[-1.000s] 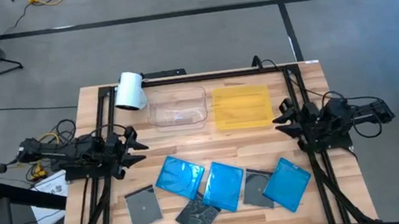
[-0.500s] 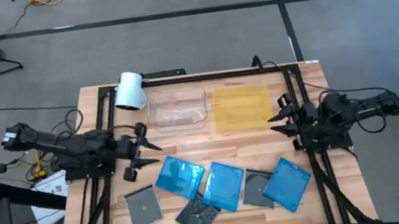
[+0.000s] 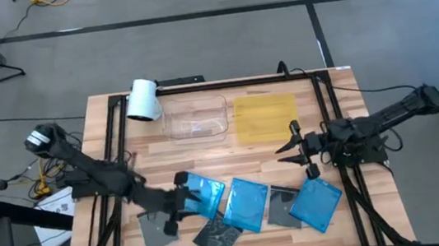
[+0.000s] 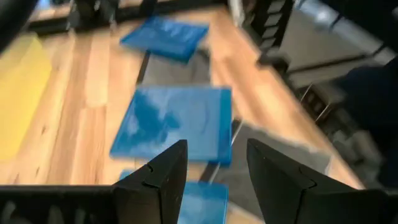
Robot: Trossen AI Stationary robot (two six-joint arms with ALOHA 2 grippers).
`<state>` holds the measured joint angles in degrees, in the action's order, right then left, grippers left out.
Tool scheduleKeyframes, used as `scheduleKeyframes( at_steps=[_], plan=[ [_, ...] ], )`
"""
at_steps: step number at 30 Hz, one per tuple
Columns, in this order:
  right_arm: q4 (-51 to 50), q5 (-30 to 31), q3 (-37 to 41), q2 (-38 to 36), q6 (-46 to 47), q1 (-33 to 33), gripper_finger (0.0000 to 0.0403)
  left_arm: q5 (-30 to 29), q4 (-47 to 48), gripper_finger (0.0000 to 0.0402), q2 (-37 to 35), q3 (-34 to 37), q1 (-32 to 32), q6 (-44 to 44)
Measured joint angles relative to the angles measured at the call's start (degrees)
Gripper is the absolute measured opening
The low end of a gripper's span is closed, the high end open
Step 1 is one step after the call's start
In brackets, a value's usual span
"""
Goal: Pick & place jewel cases by type
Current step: Put the left blue CD case into the transparent bin
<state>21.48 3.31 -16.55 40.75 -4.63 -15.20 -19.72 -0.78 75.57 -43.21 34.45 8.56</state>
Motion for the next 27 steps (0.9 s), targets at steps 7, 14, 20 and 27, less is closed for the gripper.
scheduleKeyframes(
  at_steps=[7, 14, 20, 27],
  plan=[
    [12.02, -0.2, 0.0, 12.86, 0.58, -1.68, 0.0107, -10.12, 13.6, 0.016, 11.53, -9.02, 6.02, 7.96],
    [29.2, -0.28, -0.03, 27.93, 1.6, -2.55, 0.0107, -11.11, 27.45, 0.016, 21.99, -16.36, 8.07, 13.97],
    [32.75, -0.35, -5.06, 39.11, 1.62, -2.54, 0.0107, -11.1, 31.91, 0.016, 26.63, -19.77, 8.97, 14.99],
    [32.42, -1.84, -12.87, 48.12, 1.29, -1.66, 0.0107, -12.03, 32.99, 0.016, 26.78, -19.9, 9.1, 15.25]
  ],
)
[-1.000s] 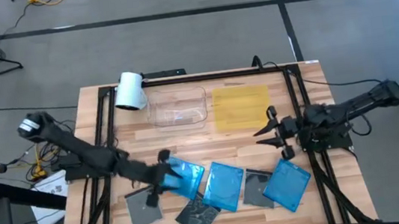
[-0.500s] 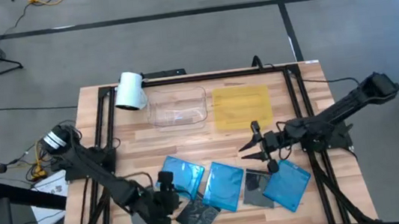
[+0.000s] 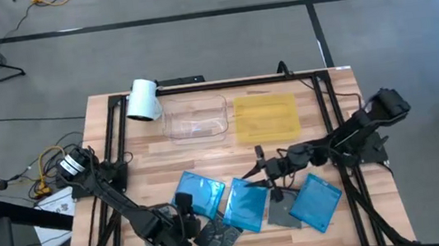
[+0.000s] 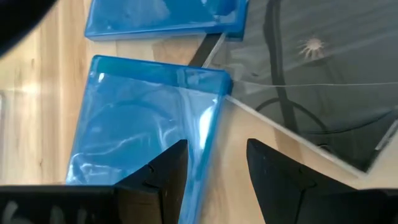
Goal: Pick & place jewel cases by type
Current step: Put the left blue CD case into the transparent bin
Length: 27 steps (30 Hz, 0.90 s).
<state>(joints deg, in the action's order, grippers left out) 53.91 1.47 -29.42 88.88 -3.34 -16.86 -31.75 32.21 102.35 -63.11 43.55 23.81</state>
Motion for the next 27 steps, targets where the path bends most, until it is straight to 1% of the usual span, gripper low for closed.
scheduleKeyframes(
  at_steps=[3, 7, 10, 13, 16, 19, 21, 27],
  plan=[
    [-0.3, -0.13, -2.03, 3.32, 1.86, 0.94, 0.0107, -0.54, 0.4, 0.016, 0.57, 0.57, 0.1, 0.72],
    [-1.15, -0.65, -4.62, 7.81, 4.37, 2.1, 0.0107, -0.61, 1.9, 0.016, 3.58, 0.68, 0.78, 1.03],
    [-2.54, -3.07, -6.48, 10.58, 4.88, 3.18, 0.0107, -0.84, 1.78, 0.016, 5.74, 0.68, 1.11, 1.52],
    [-2.86, -4.73, -8.13, 12.6, 4.88, 3.64, 0.0107, -3.25, 1.85, 0.016, 6.49, 0.68, 1.6, 2.54],
    [-3.05, -5.23, -9.06, 13.68, 4.96, 3.95, 0.0107, -4.76, 1.9, 0.016, 6.49, 0.68, 1.79, 2.51],
    [-6.18, -5.23, -9.72, 13.75, 5.18, 4.23, 0.0107, -4.56, 3.01, 0.016, 6.49, 0.68, 1.79, 2.54],
    [-8.3, -5.15, -10.46, 13.75, 6.39, 4.69, 0.0107, -4.66, 3.6, 0.016, 6.49, 0.68, 1.77, 2.52],
    [-10.55, -4.96, -12.14, 13.75, 9.58, 5.85, 0.0107, -5.83, 5.53, 0.016, 6.49, 0.68, 1.75, 2.47]
  ],
)
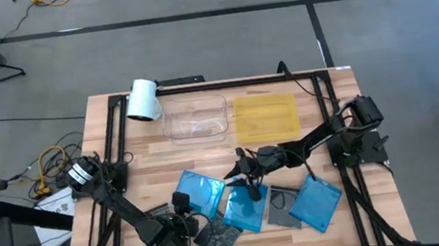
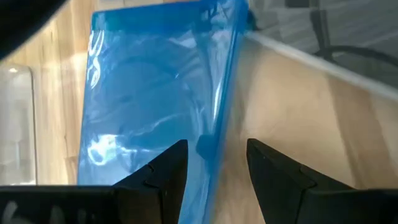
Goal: Pick & place jewel cases by type
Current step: Put the left blue CD case into the transparent bin
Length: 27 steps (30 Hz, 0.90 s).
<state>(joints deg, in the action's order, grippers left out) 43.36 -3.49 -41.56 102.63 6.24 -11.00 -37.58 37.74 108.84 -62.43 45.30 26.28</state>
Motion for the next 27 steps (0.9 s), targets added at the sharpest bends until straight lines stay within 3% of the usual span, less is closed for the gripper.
scheduleKeyframes(
  at_steps=[6, 15, 21, 27],
  plan=[
    [-7.02, 1.12, -2.48, 0.0, 2.91, -0.02, 0.0107, -0.71, 0.6, 0.016, 0.0, 0.0, -0.02, 0.0],
    [-17.01, 7.62, -5.96, 0.75, 7.56, 0.92, 0.0107, 0.21, 0.31, 0.016, 0.0, 0.02, -0.28, 0.01],
    [-16.99, 10.53, -7.87, 2.54, 9.88, 2.25, 0.0107, 0.24, 0.32, 0.016, 0.02, 0.04, -0.31, 0.0],
    [-26.75, 10.97, -12.66, 5.14, 10.27, 3.08, 0.0106, 0.87, 0.33, 0.016, 0.04, 0.04, -0.31, 0.0]
  ],
)
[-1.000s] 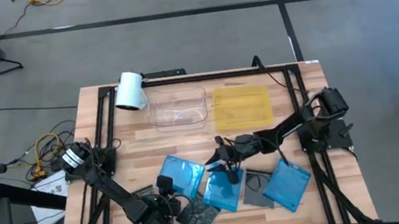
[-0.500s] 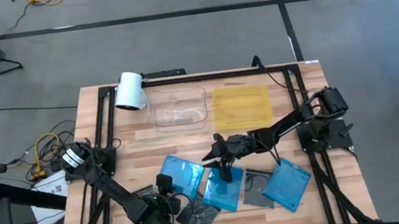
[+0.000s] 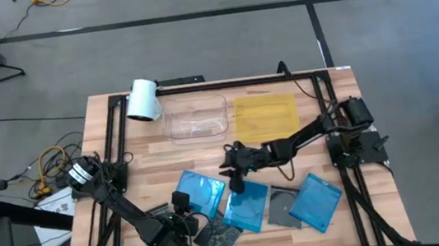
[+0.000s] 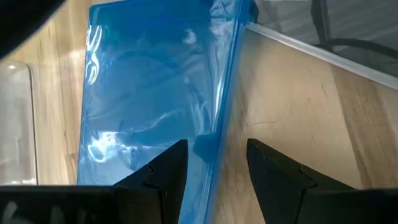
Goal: Pick & place jewel cases by type
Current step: Put the left blue CD case into the transparent bin
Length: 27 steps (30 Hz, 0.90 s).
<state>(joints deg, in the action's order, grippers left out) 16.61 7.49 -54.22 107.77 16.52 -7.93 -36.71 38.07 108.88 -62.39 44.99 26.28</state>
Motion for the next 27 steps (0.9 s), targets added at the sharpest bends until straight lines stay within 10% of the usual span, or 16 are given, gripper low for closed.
scheduleKeyframes(
  at_steps=[27],
  plan=[
    [-7.39, -0.02, -8.91, 7.64, 2.09, 1.2, 0.0107, 2.43, 0.13, 0.016, 0.02, 0.02, -1.49, 1.54]
  ],
)
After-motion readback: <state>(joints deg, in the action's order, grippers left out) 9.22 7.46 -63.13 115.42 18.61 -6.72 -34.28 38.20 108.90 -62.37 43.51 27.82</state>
